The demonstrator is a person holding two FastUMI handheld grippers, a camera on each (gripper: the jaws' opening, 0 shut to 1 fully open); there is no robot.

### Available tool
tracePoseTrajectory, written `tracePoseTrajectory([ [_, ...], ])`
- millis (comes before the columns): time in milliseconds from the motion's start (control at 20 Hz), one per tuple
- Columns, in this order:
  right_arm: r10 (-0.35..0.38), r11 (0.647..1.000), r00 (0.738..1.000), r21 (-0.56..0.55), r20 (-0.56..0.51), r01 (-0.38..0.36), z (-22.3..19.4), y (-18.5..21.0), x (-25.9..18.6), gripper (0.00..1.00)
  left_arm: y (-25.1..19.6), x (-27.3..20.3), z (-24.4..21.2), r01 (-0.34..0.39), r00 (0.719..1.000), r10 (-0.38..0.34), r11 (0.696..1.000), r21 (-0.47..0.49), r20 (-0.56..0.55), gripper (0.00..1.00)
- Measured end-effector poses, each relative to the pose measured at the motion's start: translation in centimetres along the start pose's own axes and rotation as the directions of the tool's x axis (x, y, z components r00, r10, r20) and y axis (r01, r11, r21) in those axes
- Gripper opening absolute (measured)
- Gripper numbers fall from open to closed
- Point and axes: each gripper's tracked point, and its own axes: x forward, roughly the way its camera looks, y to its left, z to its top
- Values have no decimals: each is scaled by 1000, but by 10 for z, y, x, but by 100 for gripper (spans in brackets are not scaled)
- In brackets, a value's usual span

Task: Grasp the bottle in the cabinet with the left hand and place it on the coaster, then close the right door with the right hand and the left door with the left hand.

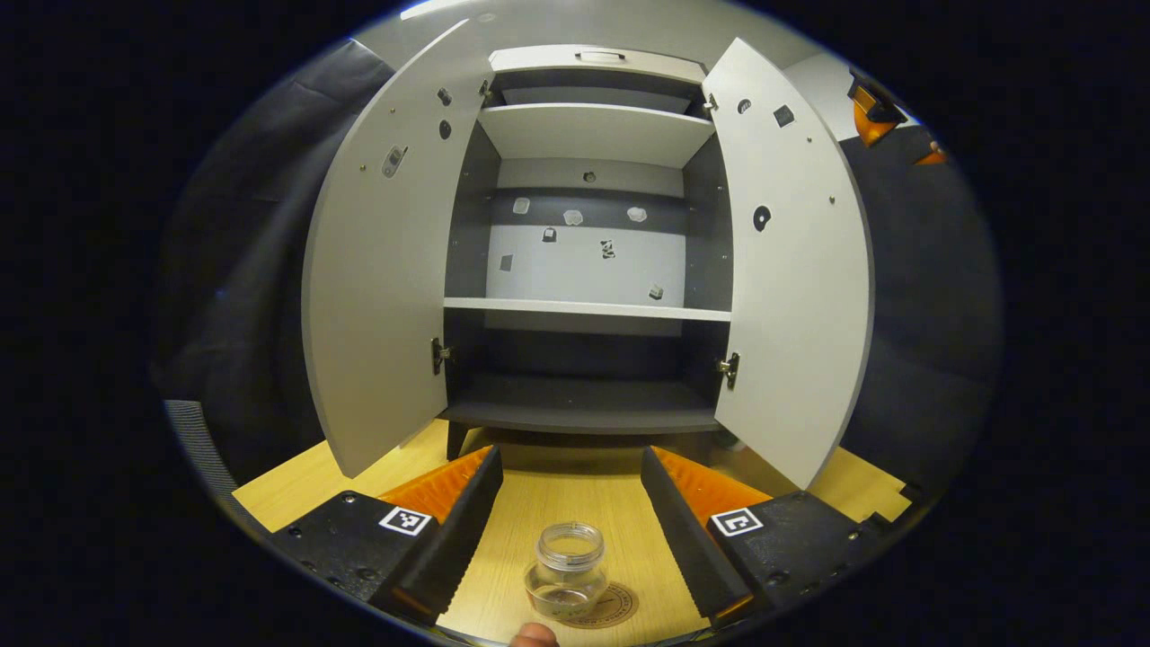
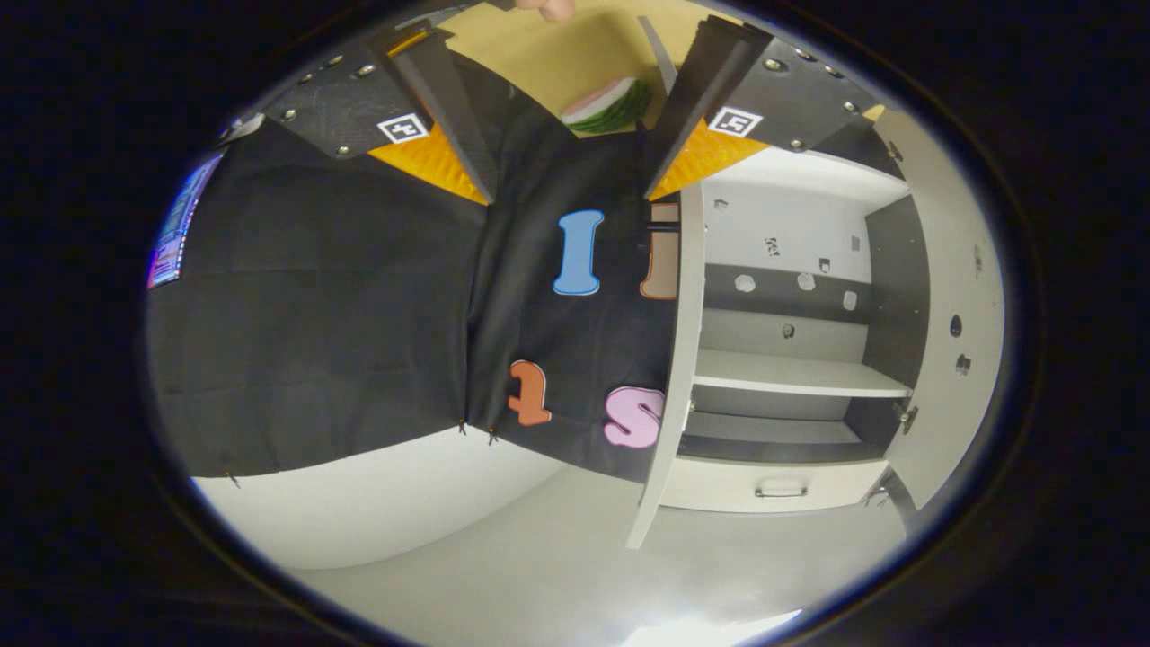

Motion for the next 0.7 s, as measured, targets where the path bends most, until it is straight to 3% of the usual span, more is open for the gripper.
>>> tracePoseTrajectory([
  [400,-6,999,1000,45,-4,7,7,-16,16,100,-15,-2,80,31,999,-30,999,-30,39,97],
  [450,-4,998,1000,56,-3,4,9,-18,20,93,-16,0,94,30,998,-29,999,-22,49,97],
  [500,-2,998,1000,68,-3,2,10,-22,25,97,-17,1,108,28,998,-27,1000,-11,57,97],
  [700,21,989,999,148,-38,-15,6,-37,48,93,-27,14,156,19,997,-21,999,28,71,97],
])
